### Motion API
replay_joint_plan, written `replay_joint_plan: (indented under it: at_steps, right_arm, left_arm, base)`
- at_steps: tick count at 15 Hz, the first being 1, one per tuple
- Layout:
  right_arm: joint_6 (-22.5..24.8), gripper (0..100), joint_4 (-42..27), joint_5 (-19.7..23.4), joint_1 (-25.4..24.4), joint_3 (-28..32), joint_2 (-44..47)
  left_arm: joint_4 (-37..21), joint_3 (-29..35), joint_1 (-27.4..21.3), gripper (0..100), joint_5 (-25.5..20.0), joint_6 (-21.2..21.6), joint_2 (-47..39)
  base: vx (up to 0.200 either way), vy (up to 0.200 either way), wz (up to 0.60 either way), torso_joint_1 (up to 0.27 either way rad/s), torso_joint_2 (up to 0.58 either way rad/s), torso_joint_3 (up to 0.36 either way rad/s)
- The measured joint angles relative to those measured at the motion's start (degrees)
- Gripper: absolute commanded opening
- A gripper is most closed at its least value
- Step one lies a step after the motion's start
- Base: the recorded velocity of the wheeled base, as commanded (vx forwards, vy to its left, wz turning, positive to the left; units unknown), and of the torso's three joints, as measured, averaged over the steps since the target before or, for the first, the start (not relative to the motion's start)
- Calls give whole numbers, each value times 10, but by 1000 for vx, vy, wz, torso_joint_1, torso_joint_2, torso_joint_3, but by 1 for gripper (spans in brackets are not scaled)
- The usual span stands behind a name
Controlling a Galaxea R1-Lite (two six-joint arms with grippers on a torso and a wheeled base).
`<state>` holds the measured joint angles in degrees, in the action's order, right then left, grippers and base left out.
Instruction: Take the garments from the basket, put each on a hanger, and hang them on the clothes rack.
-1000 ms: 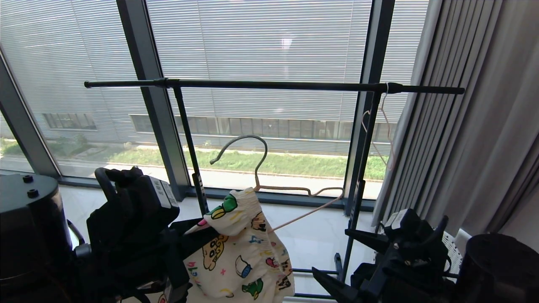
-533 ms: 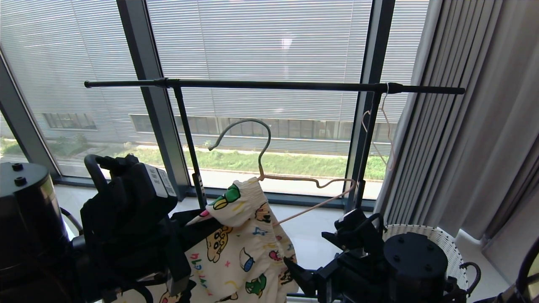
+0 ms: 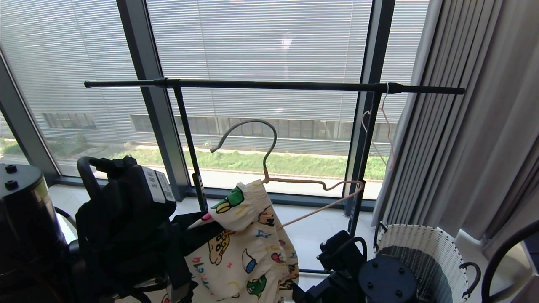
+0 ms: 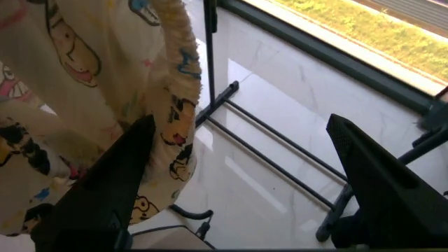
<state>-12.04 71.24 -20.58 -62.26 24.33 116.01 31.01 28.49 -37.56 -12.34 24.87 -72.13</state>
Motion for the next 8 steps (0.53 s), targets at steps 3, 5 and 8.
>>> replay_joint_plan:
  at_steps: [3,5,8]
  right_arm:
    - [40,100,0,-17,46,-4,9]
    - [86,100,3,-19,109,-4,9]
    - [119,100,5,-16,184,3,-6]
  left_arm:
    - [-1,-11,14,0,2,-3,3]
    - [-2,-20,21,0,1,-6,7]
    - [-2,-47,23,0,-1,-6,20]
  base:
    - [0,0,0,0,0,0]
    - [0,0,0,0,0,0]
    - [0,0,0,0,0,0]
